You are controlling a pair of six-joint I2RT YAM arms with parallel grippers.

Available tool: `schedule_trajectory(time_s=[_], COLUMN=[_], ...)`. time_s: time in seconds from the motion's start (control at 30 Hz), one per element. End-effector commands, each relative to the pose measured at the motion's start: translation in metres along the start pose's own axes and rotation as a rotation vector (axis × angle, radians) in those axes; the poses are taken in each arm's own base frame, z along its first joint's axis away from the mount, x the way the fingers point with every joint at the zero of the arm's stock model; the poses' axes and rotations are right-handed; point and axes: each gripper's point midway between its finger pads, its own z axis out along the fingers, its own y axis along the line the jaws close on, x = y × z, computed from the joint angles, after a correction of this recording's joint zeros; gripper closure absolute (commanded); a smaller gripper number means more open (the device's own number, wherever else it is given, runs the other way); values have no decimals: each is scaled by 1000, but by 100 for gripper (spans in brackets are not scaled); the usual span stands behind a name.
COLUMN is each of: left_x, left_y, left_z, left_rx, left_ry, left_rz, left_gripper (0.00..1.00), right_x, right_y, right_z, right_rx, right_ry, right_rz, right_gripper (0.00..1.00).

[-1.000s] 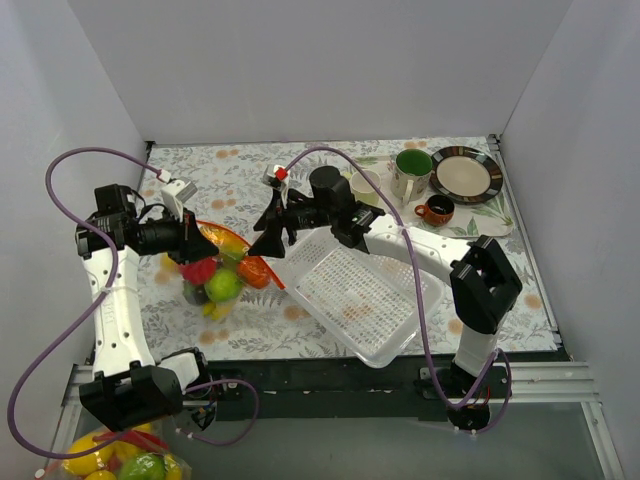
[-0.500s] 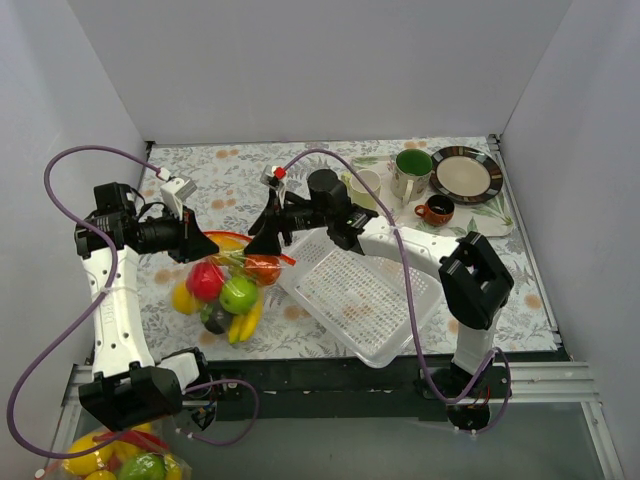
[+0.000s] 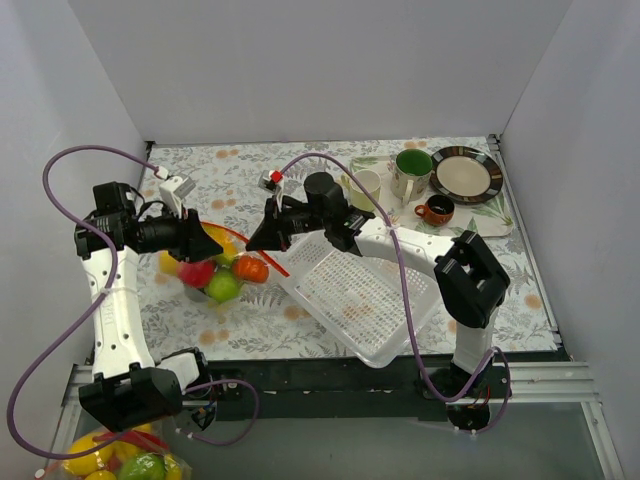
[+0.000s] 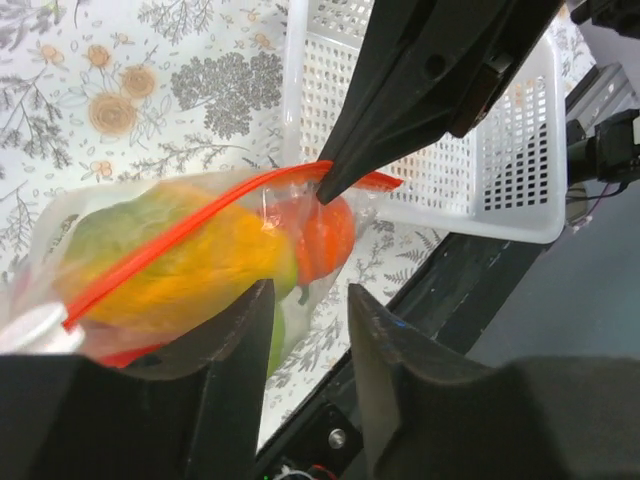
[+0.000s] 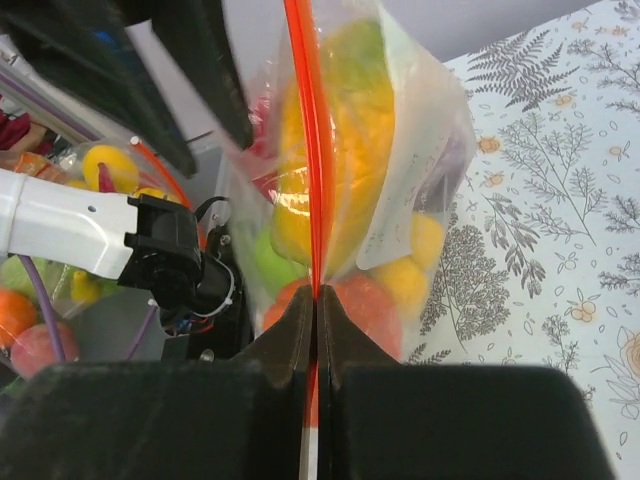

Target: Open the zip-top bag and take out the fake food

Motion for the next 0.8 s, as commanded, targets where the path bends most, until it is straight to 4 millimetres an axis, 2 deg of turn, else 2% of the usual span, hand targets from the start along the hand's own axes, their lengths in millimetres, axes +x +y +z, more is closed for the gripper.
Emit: schedule_trajectory(time_s=[0.0,0.03,0.1,0.13,0.2,0.27,0.4,0.43,0.53,0.57,0.6,0.63,0.67,0.7,0.73,0.77], left_x=[-38,-46,-69,-75,-89,-95,-92,-85,-75,-65,-59,-55,-56,-50,-55,-58], left_y=[4,14,20,20,16,13,22,28,26,33,20,19,28,25,22,28], left_z=[-9,-12,-18,-19,-20,-18,-9,-4,6,10,10,8,-1,-4,-10,-18], left_rx=[-82,-152,-192,-187,-158,-122,-87,-77,-5,13,108,149,133,181,214,203], left_ry=[-120,-140,-208,-224,-268,-285,-292,-281,-286,-278,-295,-311,-350,-365,-415,-447], left_rz=[23,3,-3,0,16,18,94,129,194,231,232,235,340,270,278,265], left_gripper=[54,44,37,34,31,30,28,29,31,32,34,34,34,34,35,35], right_x=[-14,-13,-18,-17,-24,-25,-36,-37,-46,-47,-48,-53,-56,-52,-55,-59], right_y=[8,8,11,12,16,18,31,34,44,44,47,48,50,49,49,50], right_z=[-5,-6,-10,-12,-15,-19,-29,-30,-34,-35,-36,-37,-38,-40,-41,-42], right_rx=[7,14,20,29,31,39,39,31,14,13,13,13,13,22,27,25], right_ry=[-13,-5,-2,12,11,20,12,12,6,8,16,15,18,40,41,33], right_rz=[-54,-55,-89,-87,-123,-130,-180,-181,-200,-204,-204,-225,-237,-227,-248,-262], right_gripper=[99,99,99,99,99,99,99,99,99,99,99,99,99,99,99,99])
